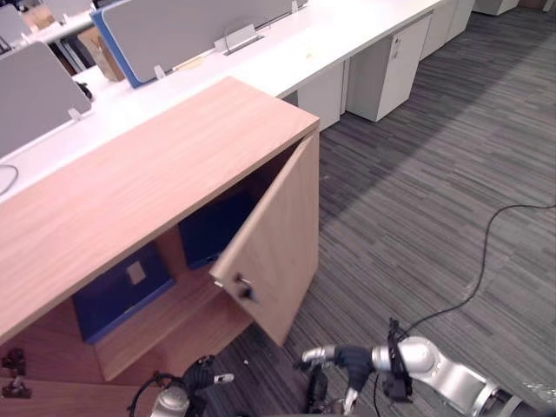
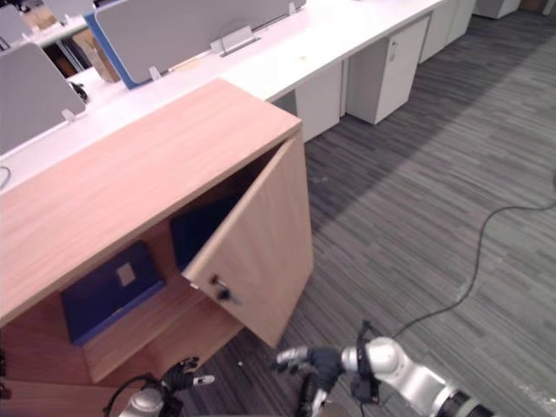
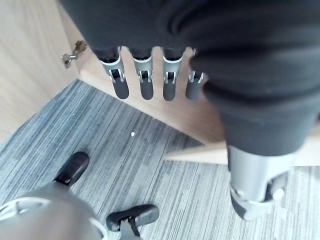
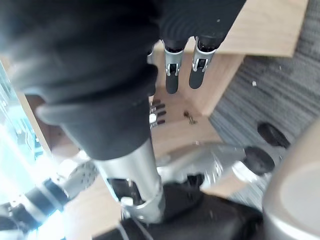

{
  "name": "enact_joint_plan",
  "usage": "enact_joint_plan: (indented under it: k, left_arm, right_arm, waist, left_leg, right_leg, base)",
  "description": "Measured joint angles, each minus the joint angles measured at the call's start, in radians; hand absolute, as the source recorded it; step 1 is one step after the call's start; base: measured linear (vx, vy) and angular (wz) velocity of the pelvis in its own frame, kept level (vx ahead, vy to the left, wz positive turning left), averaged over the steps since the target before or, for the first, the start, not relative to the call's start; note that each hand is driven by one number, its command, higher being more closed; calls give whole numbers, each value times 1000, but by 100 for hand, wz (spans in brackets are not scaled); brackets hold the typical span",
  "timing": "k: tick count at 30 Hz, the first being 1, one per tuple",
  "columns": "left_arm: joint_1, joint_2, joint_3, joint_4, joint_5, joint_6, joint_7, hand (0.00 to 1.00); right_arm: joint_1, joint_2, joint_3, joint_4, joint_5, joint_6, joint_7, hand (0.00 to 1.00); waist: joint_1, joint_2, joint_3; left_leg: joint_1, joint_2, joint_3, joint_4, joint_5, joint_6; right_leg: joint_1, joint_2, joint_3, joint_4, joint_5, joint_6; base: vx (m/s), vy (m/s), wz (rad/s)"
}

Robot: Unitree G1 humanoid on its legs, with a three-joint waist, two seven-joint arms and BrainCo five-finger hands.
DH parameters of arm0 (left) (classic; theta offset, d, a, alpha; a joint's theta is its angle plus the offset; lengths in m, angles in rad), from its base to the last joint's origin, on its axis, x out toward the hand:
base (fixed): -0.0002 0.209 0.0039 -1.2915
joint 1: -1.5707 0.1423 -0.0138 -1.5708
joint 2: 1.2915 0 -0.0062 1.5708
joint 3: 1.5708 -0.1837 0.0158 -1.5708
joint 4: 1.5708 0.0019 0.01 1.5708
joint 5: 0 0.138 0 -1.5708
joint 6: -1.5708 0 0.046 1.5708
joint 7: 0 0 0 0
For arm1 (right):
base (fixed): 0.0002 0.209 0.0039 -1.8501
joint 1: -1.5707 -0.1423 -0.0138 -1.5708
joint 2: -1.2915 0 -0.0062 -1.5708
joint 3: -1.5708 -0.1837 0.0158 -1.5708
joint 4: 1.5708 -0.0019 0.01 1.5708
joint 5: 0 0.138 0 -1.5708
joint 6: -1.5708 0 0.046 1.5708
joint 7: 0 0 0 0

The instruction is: Walk over to the cabinet, pick up the folder, carry it to the office cabinet, place the folder inside the office cabinet, then close the office cabinet door

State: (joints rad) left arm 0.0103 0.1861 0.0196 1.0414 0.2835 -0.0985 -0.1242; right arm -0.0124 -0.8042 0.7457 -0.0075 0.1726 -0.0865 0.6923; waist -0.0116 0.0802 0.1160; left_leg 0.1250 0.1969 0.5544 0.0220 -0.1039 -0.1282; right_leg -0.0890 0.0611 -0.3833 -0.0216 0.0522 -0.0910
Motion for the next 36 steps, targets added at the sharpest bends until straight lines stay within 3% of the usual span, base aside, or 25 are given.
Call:
enact_joint_plan:
  k: [4,11,15,18,20,21,22,26,30,32,34,36]
  left_arm:
    - [1,-1,0,0,1,1,0,0]
    - [-4,-7,19,-2,0,4,14,0]
    - [-3,-10,54,-2,0,6,21,0]
    - [-15,-18,60,-2,-11,9,43,0]
    - [-6,-36,59,-2,-16,14,51,0]
    - [7,-53,57,-2,-22,15,55,0]
    - [10,-64,56,-2,-36,16,59,0]
    - [11,-81,55,-2,-59,20,74,0]
    - [15,-97,54,0,-111,31,109,0]
    - [13,-112,53,14,-135,31,119,0]
    - [11,-122,38,22,-151,31,125,0]
    - [11,-118,20,22,-169,30,133,0]
  right_arm:
    - [3,79,-6,0,-2,-1,-29,0]
    - [33,188,-7,8,-2,-1,-66,0]
    - [68,271,-19,110,-37,-8,-75,0]
    - [106,356,-110,250,-55,-17,-126,0]
    - [140,420,-231,362,-93,-23,-168,0]
    - [156,465,-322,437,-174,-24,-233,0]
    - [157,513,-420,529,-236,-22,-295,0]
    - [132,594,-671,793,-317,0,-450,0]
    - [80,645,-917,1059,-281,45,-587,0]
    - [75,658,-982,1126,-224,57,-617,0]
    - [72,679,-1055,1152,-147,60,-633,0]
    - [80,703,-1117,1152,-94,63,-645,0]
  waist:
    - [2,-55,-18]
    - [14,-65,-28]
    - [34,-69,-33]
    - [44,-69,-30]
    - [48,-70,-29]
    - [45,-69,-33]
    - [37,-67,-33]
    - [27,-66,-33]
    - [28,-64,-32]
    - [24,-63,-32]
    - [19,-62,-22]
    - [4,-69,-11]
  left_leg:
    - [0,12,-10,25,0,1]
    - [-5,31,-18,85,2,-1]
    - [-28,53,-23,124,10,-4]
    - [-155,122,-43,328,-44,50]
    - [-178,167,60,405,-77,102]
    - [-171,192,141,420,-88,122]
    - [-159,197,205,406,-86,119]
    - [-142,116,205,274,-6,68]
    - [-89,20,168,168,25,58]
    - [-87,-7,142,167,13,70]
    - [-87,-29,110,172,0,81]
    - [-86,-52,38,173,-5,90]
  right_leg:
    - [11,12,2,-17,2,3]
    - [43,7,-26,-25,2,3]
    - [52,-2,-60,-25,2,3]
    - [39,-5,-126,-24,-2,-2]
    - [43,-18,-173,-23,-3,-2]
    - [43,-33,-199,-23,-2,-1]
    - [43,-55,-235,-24,2,4]
    - [53,-124,-316,-13,23,47]
    - [39,-247,-349,165,-35,88]
    - [16,-316,-343,287,-67,101]
    - [-51,-387,-238,476,-74,96]
    - [-66,-416,-119,571,-74,95]
  base:
    - [29,-27,-14]
    - [9,11,5]
    - [33,27,28]
    - [-8,-10,59]
    - [7,15,72]
    - [62,74,82]
    - [65,93,89]
    - [70,142,81]
    - [122,202,36]
    - [149,246,46]
    - [78,226,51]
    - [46,175,102]
